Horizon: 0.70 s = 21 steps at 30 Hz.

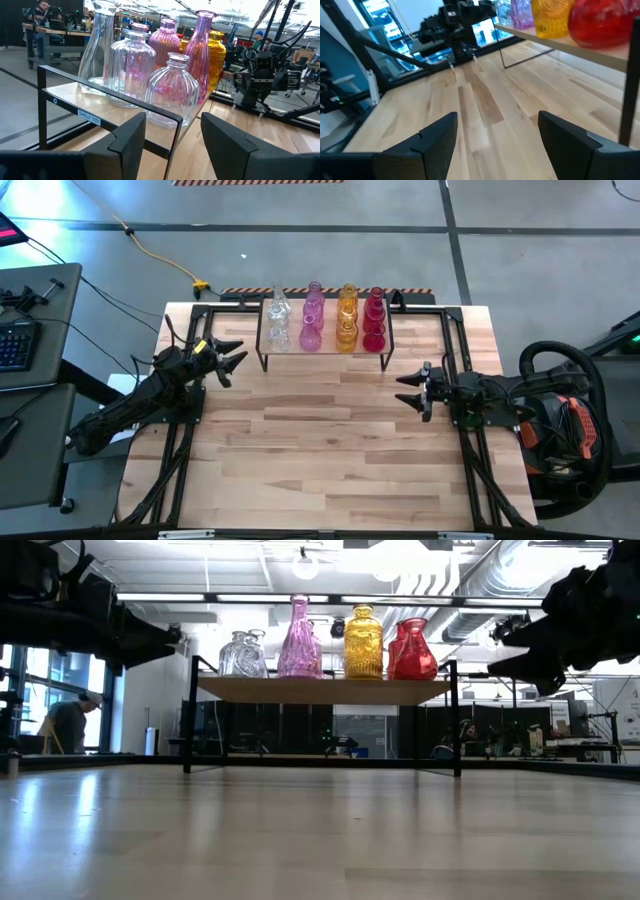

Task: Sort vases onto shelf
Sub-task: Return to Home Position

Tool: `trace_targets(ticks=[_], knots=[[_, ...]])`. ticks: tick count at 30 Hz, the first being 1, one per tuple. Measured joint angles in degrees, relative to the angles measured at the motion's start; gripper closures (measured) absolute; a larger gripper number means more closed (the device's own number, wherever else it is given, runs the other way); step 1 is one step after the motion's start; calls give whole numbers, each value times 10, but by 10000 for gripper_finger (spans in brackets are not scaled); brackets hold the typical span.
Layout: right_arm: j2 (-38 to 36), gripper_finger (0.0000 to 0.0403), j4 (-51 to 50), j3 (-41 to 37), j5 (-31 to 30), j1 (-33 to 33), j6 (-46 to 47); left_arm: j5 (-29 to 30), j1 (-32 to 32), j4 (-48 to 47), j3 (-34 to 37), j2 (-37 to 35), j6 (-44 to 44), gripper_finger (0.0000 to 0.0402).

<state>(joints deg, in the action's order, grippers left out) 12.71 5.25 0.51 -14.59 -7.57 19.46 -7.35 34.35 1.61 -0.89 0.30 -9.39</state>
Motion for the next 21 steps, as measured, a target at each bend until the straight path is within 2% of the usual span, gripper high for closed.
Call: trace_targets(ticks=[21], knots=[[0,142,-21,0,0,23,0,0,0,0,0,-1,0,218]])
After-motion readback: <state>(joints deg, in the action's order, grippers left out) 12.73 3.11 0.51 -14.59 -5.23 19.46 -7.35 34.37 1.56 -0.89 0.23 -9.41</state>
